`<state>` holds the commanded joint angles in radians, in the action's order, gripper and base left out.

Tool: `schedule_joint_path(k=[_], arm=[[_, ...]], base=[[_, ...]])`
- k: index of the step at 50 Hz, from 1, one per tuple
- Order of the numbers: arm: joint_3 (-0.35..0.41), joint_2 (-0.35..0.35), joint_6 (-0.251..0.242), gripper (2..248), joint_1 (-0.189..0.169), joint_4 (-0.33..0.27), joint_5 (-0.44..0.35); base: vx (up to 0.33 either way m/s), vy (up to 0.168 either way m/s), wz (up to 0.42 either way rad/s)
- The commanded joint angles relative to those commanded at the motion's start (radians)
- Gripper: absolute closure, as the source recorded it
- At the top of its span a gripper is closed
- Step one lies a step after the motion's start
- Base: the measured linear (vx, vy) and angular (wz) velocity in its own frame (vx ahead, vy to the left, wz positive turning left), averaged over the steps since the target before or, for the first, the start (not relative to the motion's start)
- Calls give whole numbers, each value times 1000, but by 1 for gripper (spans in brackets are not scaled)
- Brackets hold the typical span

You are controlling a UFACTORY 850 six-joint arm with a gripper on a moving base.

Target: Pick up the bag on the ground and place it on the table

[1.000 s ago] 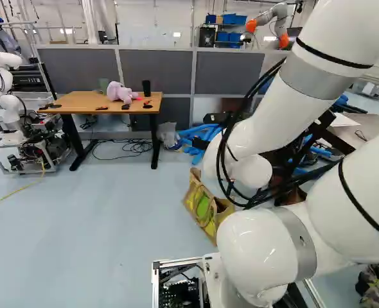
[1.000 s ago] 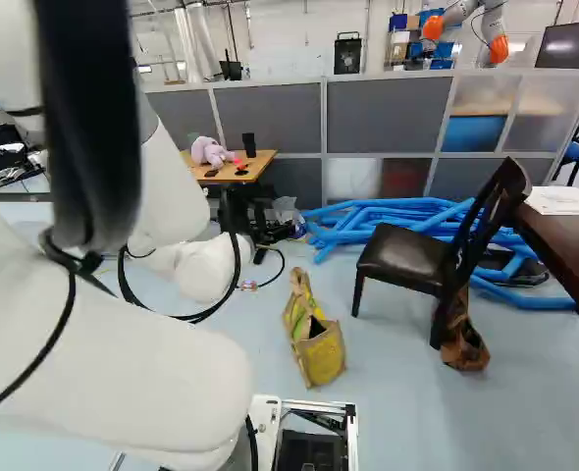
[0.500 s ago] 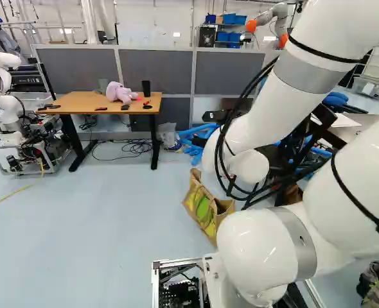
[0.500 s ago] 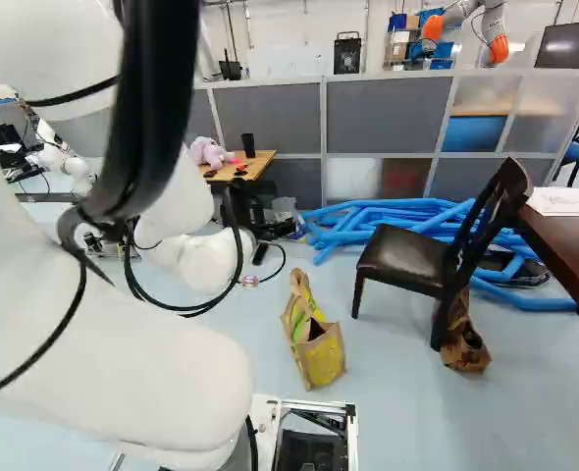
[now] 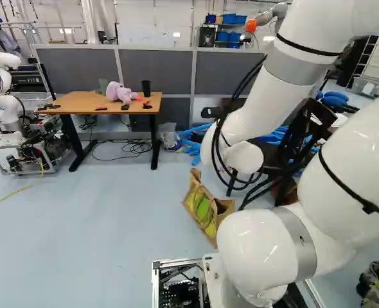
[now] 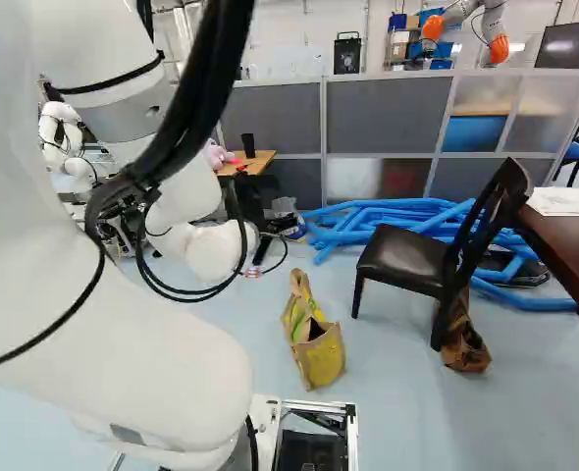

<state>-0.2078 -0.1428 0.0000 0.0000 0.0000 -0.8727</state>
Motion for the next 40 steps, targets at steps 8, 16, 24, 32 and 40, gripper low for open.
schedule_joint_path(k=[8,16,24,32,40], arm=[[-27,28,0,3,0,0,1],[-55,64,0,3,-1,0,10],[-86,115,0,3,-4,0,25],[-118,169,0,3,-8,0,41],[-153,223,0,3,-14,0,57]], base=[[0,0,0],[0,0,0],[0,0,0],[0,0,0],[0,0,0]])
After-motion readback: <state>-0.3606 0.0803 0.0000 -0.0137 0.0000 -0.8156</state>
